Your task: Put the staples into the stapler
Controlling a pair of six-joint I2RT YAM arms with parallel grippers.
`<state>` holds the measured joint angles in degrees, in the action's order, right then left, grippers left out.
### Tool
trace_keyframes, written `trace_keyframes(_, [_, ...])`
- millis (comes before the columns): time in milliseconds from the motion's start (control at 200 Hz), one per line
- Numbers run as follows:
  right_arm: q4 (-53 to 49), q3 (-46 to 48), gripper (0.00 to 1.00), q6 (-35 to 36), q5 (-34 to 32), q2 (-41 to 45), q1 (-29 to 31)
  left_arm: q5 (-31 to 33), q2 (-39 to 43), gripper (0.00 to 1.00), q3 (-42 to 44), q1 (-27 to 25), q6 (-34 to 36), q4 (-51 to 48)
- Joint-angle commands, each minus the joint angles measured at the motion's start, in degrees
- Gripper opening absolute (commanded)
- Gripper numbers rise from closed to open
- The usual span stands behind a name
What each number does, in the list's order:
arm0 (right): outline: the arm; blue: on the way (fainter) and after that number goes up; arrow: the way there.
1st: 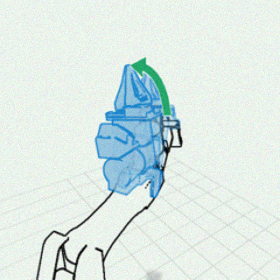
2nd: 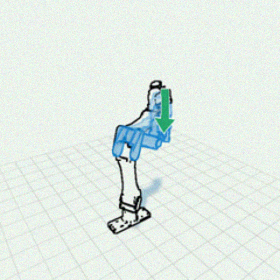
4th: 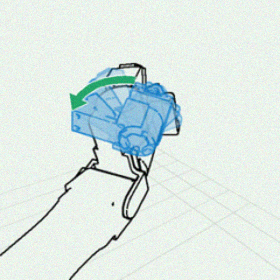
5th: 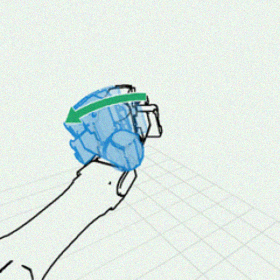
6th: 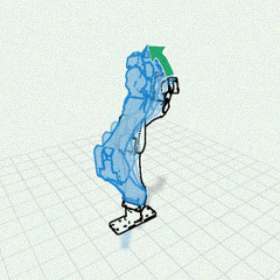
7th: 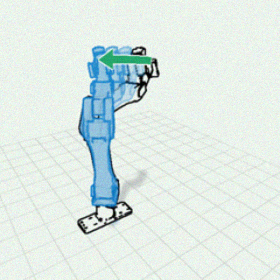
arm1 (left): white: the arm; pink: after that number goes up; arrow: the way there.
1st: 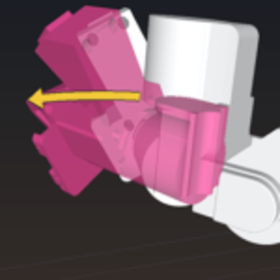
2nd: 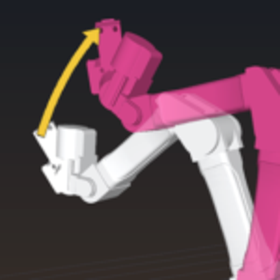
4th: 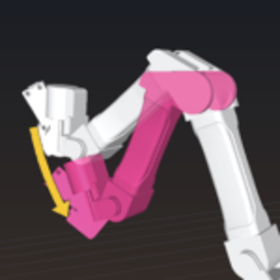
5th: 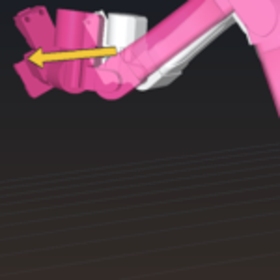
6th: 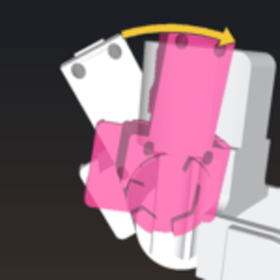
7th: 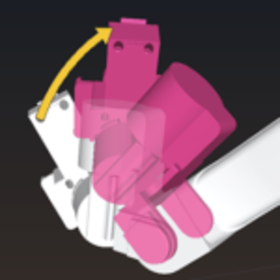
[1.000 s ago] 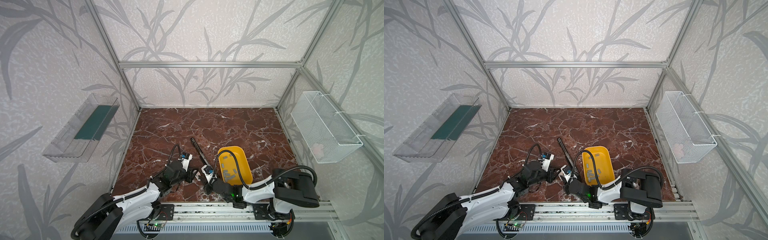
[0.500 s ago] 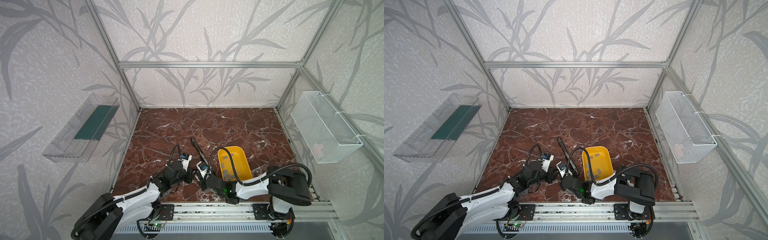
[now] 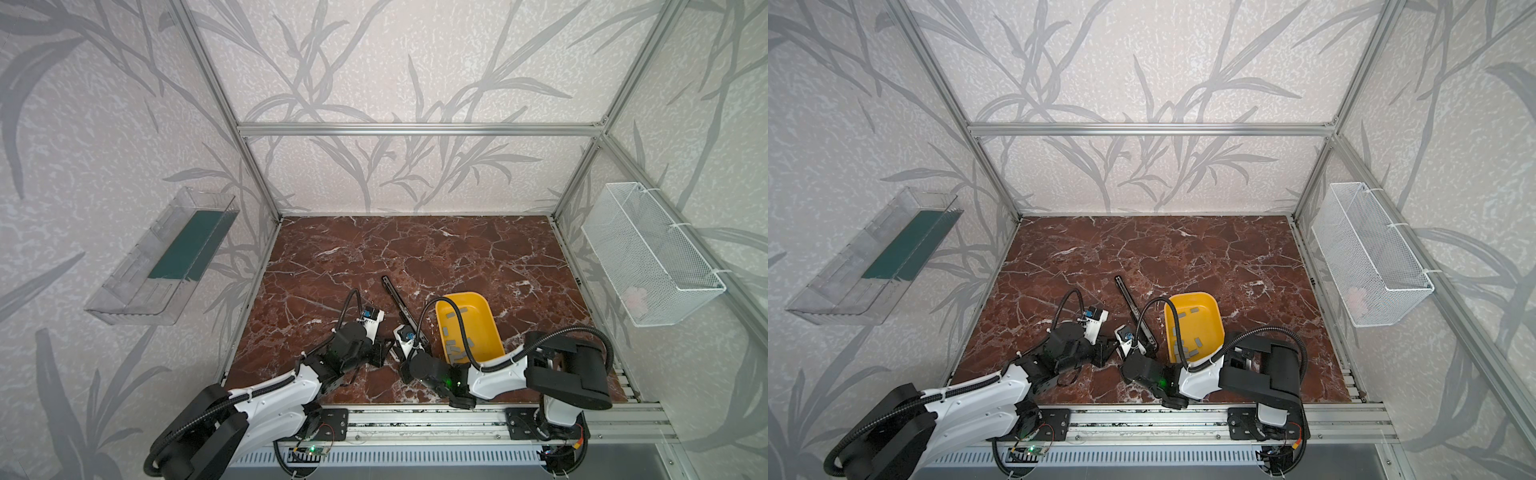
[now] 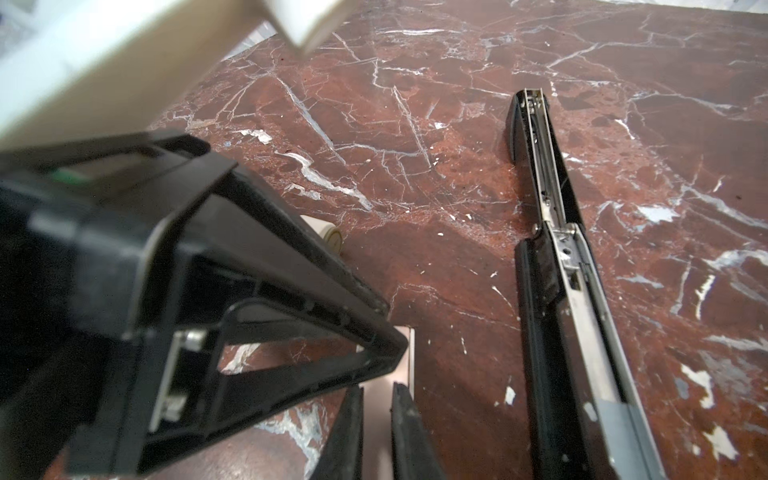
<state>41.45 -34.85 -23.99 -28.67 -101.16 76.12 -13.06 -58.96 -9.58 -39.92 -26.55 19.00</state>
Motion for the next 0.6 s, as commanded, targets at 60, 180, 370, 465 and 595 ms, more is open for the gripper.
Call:
trace_keyframes(60, [-1.5,1.3,0.16,-1.3,-1.5,-2.8,1.0,-0.5,-1.5,0.23,0.6,-0.2,0.8,2.3])
trace_keyframes(180, [-0.5,2.0,0.16,-2.2,-1.5,-3.7,1.1,-0.5,-2.2,0.22,0.5,-0.2,0.8,2.7])
trace_keyframes(370, [0.3,2.7,0.16,-2.9,-2.1,-5.0,1.4,-0.5,-2.5,0.22,0.5,-0.2,0.8,2.9])
trace_keyframes(465, [0.6,2.9,0.16,-3.2,-2.2,-5.7,1.5,-0.6,-2.8,0.22,0.4,-0.2,1.0,2.9])
trace_keyframes(595, [0.3,3.0,0.16,-3.7,-3.0,-7.1,2.1,-0.7,-2.9,0.22,0.3,-0.2,1.0,3.0])
